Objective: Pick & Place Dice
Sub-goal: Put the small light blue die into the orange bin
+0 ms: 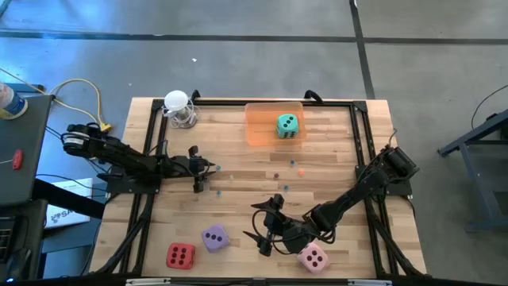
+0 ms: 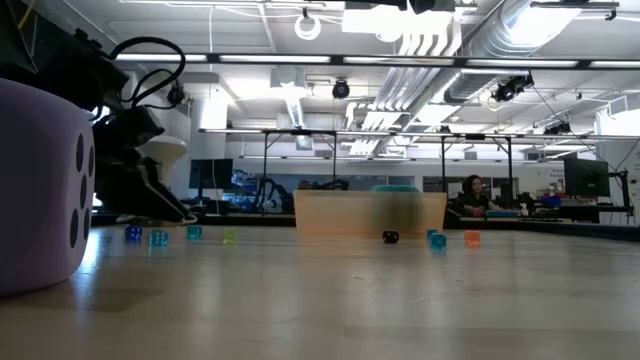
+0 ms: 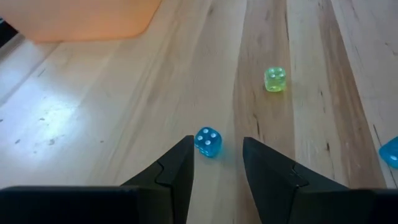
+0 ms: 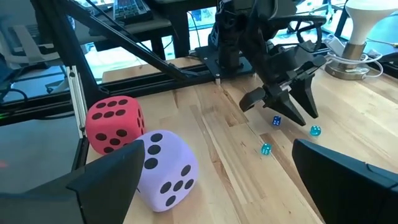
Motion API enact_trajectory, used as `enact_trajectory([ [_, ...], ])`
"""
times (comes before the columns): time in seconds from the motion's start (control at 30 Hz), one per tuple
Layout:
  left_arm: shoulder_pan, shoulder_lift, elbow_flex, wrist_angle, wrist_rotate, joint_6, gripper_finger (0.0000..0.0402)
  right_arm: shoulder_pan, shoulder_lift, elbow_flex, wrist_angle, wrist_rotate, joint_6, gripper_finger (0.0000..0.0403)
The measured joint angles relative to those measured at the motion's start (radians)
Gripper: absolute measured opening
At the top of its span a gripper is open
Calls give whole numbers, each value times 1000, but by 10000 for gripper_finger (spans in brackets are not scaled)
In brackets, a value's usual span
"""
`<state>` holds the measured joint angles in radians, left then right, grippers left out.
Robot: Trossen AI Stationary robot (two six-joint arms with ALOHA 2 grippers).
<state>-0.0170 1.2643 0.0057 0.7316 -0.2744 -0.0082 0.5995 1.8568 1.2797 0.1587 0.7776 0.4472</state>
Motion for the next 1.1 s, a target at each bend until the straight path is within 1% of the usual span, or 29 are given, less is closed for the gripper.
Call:
enact_trajectory([
  [0.2, 0, 62, 0, 82, -12, -7, 131, 0, 0, 0, -1, 0, 2, 400],
  [0.33, 0, 80, 0, 95, -30, -7, 133, 0, 0, 0, -10, 0, 24, 400],
  [0.6, 28, 88, 0, 93, -35, -17, 169, 0, 0, 0, -41, 0, 58, 400],
  [0.77, 31, 88, 0, 93, -34, -40, 178, 0, 0, 0, -40, 0, 58, 400],
  [0.93, 34, 88, 1, 93, 22, -57, 178, 0, 0, 0, -40, 0, 58, 400],
  [1.1, 35, 88, 4, 96, 28, -70, 178, 0, 0, 0, -40, 0, 58, 400],
])
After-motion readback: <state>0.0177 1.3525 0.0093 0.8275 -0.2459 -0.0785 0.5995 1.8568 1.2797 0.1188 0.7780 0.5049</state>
